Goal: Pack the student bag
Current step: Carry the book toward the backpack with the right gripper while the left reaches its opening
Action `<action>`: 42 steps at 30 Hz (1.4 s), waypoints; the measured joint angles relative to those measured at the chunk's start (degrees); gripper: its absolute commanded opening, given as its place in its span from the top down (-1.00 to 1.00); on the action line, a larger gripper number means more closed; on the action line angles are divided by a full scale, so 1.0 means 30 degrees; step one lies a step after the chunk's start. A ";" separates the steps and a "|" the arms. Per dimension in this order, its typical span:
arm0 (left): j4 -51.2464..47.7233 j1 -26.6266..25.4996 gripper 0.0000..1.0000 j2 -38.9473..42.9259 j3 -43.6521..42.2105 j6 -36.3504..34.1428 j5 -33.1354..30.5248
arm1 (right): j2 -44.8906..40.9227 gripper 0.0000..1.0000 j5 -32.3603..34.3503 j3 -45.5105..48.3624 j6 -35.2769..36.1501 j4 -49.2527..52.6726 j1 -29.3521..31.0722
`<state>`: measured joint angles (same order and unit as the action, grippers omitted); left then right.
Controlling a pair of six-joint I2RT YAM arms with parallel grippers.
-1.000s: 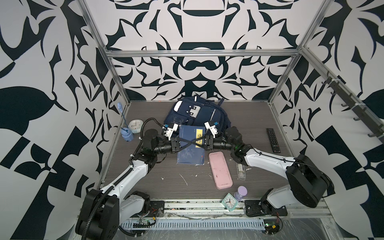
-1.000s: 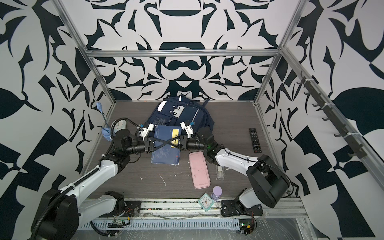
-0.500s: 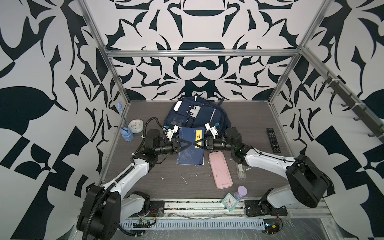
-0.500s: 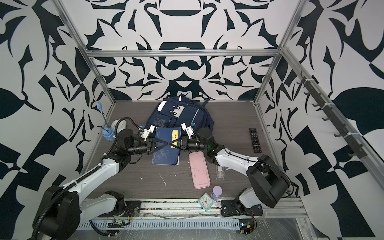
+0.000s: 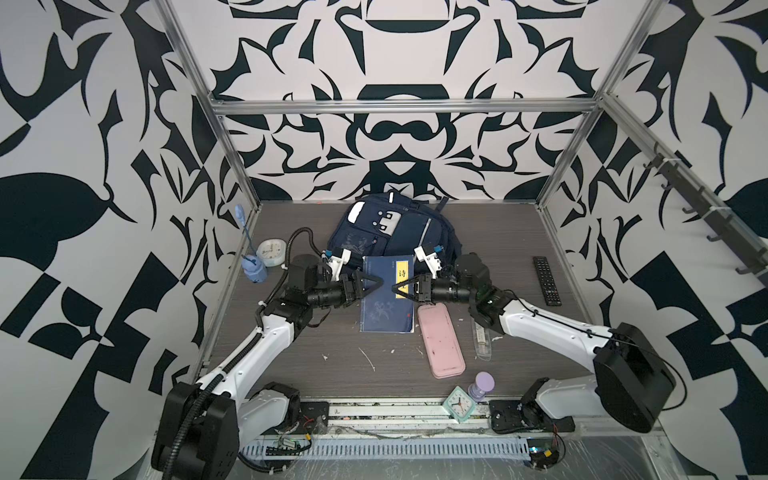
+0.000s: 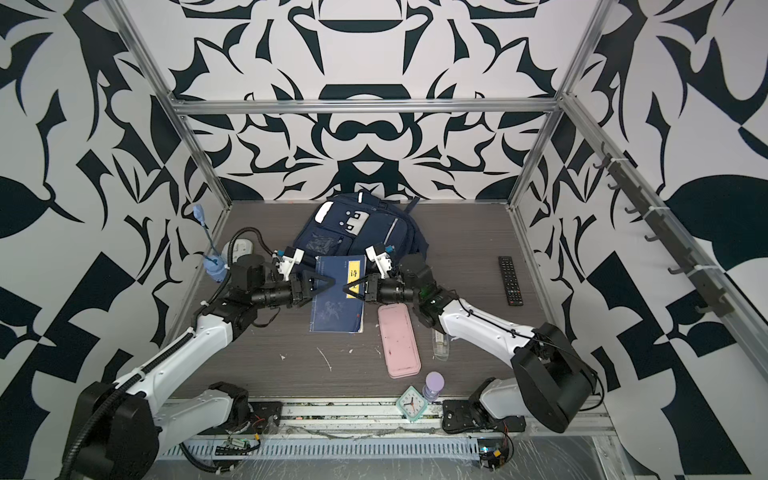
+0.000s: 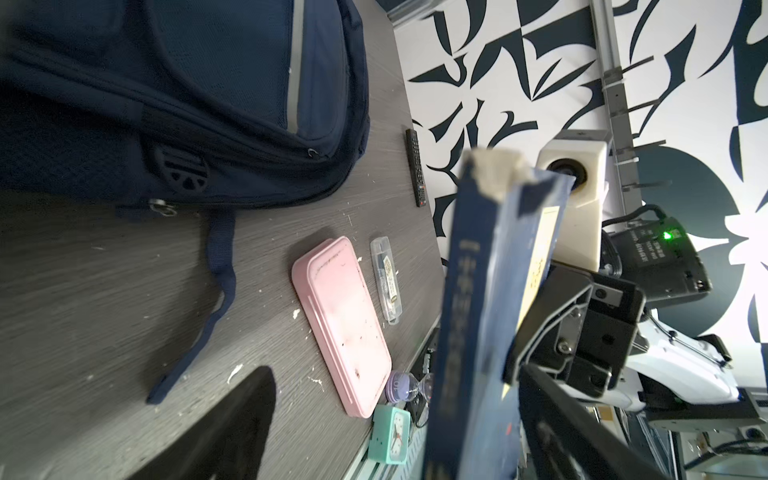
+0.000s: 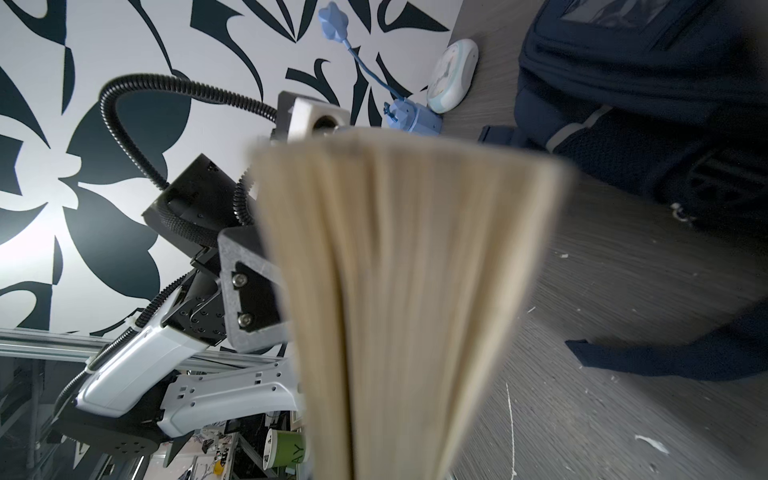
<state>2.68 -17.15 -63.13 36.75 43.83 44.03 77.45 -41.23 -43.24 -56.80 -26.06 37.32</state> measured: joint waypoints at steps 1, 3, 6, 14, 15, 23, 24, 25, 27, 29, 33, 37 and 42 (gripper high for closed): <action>-0.0430 0.0277 -0.90 0.0051 0.0204 -0.0233 -0.0080 | -0.0204 1.00 0.0022 0.0000 0.0051 0.0219 -0.0313; -0.1166 0.0736 -0.90 0.0066 0.0554 -0.0678 -0.0233 | -0.0619 1.00 0.0051 0.0007 0.0168 0.0758 -0.1035; -0.2280 0.1151 -0.90 0.0066 0.0947 -0.1319 -0.0670 | -0.1311 1.00 0.0109 0.0007 0.0510 0.1843 -0.2397; -0.5552 0.1144 -0.81 -0.1246 0.2965 -0.3228 -0.3439 | -0.3024 1.00 0.1421 -0.0022 0.1756 0.6710 -0.6849; -0.5843 0.0991 -0.80 -0.1559 0.3300 -0.3366 -0.3963 | -0.3322 1.00 0.1982 -0.0036 0.1996 0.7563 -0.7322; -0.7526 -0.1960 -0.64 -0.6098 0.8014 -0.4430 -0.7497 | -0.4561 1.00 0.5180 -0.0911 0.3577 1.2983 -0.9194; -0.7825 -0.2448 -0.62 -0.6914 0.8830 -0.4670 -0.7992 | -0.4648 1.00 0.5391 -0.0933 0.3738 1.3384 -0.9340; -0.8145 -0.2929 -0.61 -0.7694 0.9653 -0.4838 -0.8510 | -0.4750 1.00 0.5632 -0.0933 0.3920 1.3828 -0.9457; -0.8969 -0.4014 -0.61 -0.9515 1.1701 -0.5377 -0.9646 | -0.5085 1.00 0.6127 -0.0933 0.4211 1.4732 -0.9624; -0.9894 -0.5100 -0.61 -1.1366 1.3952 -0.6033 -1.0907 | -0.5625 1.00 0.6710 -0.0933 0.4568 1.5628 -0.9806; -1.1832 -0.7111 -0.55 -1.5147 1.8855 -0.7570 -1.3814 | -0.7118 1.00 0.7868 -0.0940 0.5450 1.7333 -1.0149; -1.3493 -0.8444 -0.44 -1.8404 2.2753 -0.9005 -1.6072 | -0.8102 1.00 0.8349 -0.0940 0.6069 1.8440 -1.0418; -1.5140 -0.9449 -0.40 -2.1354 2.5733 -1.0469 -1.8039 | -0.8524 1.00 0.8531 -0.0940 0.6594 1.9387 -1.0542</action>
<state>-42.74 -45.50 -127.20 113.95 12.43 -10.09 51.88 -15.64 -46.06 -37.01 32.10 5.69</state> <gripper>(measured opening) 0.707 0.110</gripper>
